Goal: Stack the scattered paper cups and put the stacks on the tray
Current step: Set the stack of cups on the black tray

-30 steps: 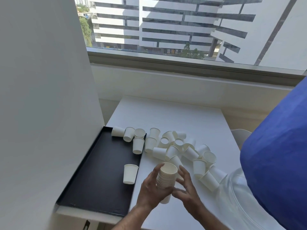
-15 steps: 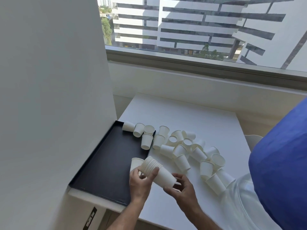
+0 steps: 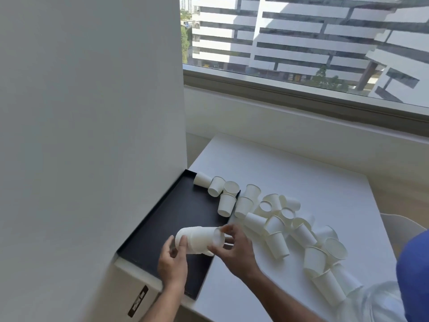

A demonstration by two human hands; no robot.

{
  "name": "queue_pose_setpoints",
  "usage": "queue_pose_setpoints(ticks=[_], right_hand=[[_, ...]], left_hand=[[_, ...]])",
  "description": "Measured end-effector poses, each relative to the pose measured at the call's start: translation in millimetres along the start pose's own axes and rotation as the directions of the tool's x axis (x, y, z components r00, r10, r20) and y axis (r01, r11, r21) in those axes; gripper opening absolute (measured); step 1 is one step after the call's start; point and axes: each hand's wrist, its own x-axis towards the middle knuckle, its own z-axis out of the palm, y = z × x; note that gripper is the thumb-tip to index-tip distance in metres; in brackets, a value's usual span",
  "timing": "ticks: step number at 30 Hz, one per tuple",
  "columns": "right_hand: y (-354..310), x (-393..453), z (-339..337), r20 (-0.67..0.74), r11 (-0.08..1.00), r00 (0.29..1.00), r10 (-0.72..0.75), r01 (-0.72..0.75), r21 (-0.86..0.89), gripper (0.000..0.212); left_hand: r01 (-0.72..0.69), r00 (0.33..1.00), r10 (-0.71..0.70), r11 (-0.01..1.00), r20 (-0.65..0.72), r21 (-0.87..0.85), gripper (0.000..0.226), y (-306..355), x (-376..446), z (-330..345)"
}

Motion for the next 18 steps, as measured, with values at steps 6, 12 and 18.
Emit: queue_pose_setpoints(ticks=[6, 12, 18], right_hand=[[-17.0, 52.4, 61.9, 0.117, 0.973, 0.976, -0.185, 0.199, -0.117, 0.025], [-27.5, 88.2, 109.6, 0.236, 0.963, 0.958, -0.16, 0.205, -0.178, 0.028], [-33.8, 106.4, 136.3, 0.37, 0.935, 0.918, -0.145, 0.25, -0.252, 0.03]], left_hand=[[0.157, 0.987, -0.159, 0.985, -0.024, -0.078, 0.028, -3.5, 57.5, -10.9], [0.316, 0.949, -0.305, 0.927, 0.084, -0.203, 0.051, -3.2, 104.7, -25.8], [0.457, 0.887, -0.454, 0.843, 0.08, -0.285, 0.067, -6.6, 129.8, -40.6]])
